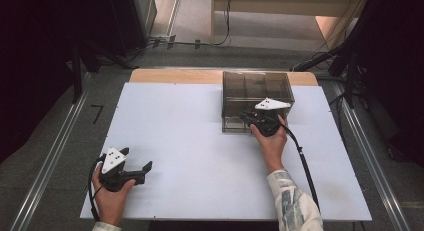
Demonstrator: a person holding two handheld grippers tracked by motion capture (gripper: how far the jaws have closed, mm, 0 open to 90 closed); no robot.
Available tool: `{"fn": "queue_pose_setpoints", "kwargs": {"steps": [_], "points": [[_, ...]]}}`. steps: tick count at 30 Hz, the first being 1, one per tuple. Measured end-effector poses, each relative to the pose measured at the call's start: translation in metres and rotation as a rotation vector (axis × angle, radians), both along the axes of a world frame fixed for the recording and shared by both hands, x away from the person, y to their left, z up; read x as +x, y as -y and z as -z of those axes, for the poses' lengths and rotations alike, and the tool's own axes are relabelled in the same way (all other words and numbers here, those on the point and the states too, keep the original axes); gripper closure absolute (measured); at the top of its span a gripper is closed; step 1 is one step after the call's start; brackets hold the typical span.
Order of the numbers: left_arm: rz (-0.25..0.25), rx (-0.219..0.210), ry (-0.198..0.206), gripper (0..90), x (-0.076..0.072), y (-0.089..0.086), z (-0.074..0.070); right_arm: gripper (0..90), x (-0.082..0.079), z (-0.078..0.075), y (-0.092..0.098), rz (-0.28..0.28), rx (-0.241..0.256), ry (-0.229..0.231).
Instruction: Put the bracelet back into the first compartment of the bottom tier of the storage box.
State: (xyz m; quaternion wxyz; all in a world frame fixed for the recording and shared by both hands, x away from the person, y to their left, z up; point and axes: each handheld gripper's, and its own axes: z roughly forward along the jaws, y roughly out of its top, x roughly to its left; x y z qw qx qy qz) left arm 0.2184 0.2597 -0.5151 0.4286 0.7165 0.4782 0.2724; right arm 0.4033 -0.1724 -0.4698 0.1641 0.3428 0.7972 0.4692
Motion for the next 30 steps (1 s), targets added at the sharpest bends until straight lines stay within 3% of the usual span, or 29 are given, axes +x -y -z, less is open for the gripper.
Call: {"fn": "queue_pose_setpoints", "kwargs": {"steps": [14,30], "points": [[-0.001,0.002,-0.001,4.8,0.000,0.000,0.000,65.6,-0.005,-0.003,0.012,-0.022,-0.013,-0.004],[-0.001,0.006,-0.002,4.8,0.000,0.000,0.000,59.7,-0.017,-0.006,0.036,-0.028,-0.036,-0.007]]}}
